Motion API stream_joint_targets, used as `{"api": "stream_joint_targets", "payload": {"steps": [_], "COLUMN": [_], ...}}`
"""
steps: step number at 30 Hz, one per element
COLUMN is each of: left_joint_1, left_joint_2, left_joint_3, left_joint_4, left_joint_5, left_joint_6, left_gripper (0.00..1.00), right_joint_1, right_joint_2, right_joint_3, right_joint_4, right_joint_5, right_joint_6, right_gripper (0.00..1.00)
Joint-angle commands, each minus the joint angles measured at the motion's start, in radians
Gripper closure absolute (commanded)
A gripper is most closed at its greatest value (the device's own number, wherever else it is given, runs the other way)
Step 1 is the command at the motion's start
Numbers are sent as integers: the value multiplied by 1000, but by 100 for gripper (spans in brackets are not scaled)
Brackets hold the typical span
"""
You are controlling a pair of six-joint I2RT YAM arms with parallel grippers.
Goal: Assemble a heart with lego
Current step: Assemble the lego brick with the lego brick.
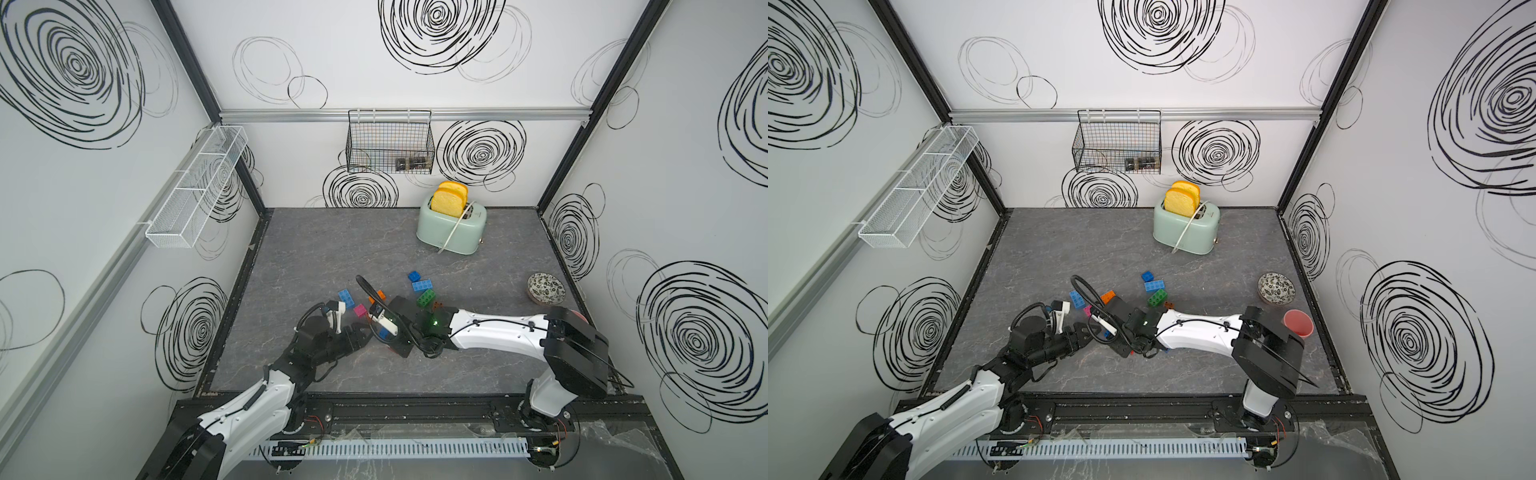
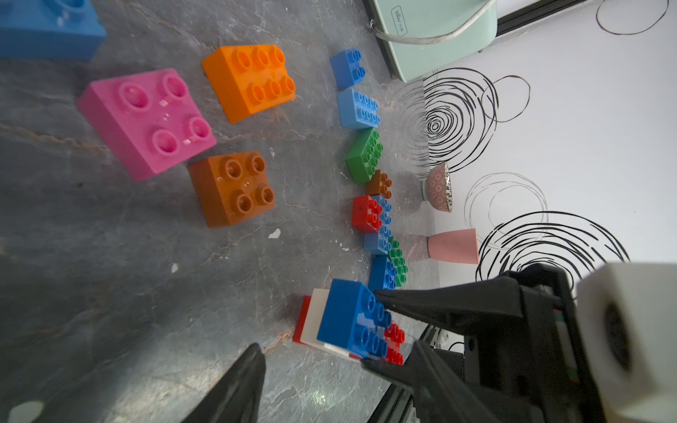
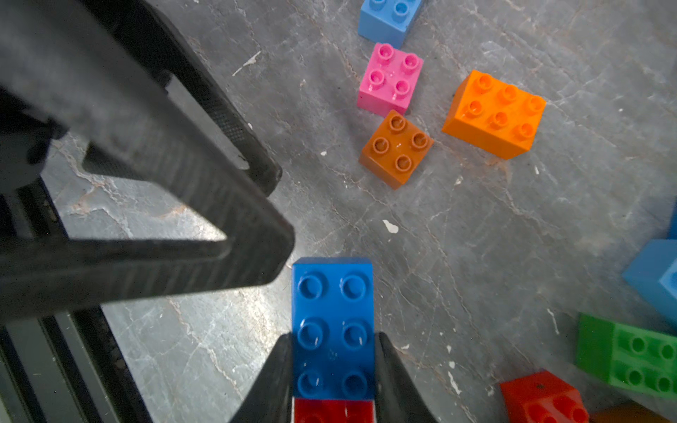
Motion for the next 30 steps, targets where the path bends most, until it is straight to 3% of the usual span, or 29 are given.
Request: {"api": "stream_joint_targets", "payload": {"steps": [1,14,21,30], "left_joint_1": [-11,-93,-141,-178], "left_joint_2": [15,206,252,300], "left_joint_3": [-10,-23,6,24], "left_joint_4": [76,324,311,288], "left_joint_5": [25,21,-24,-70], "left_joint_6": [-5,-52,-34,-2], "left_gripper": [33,36,36,35], "right_joint_1": [-6,-26,-27,-79], "right_joint_2": [16,-1,-36,-62], "right_joint_3": [-33,-63,-81,-127], "right_joint_4": [-21,-21,-18,19], "right_joint_5": [-47,-58,-13,-120], "right_joint_6": [-22,-20,-26,-12], "right_gripper": [73,73,74,74]}}
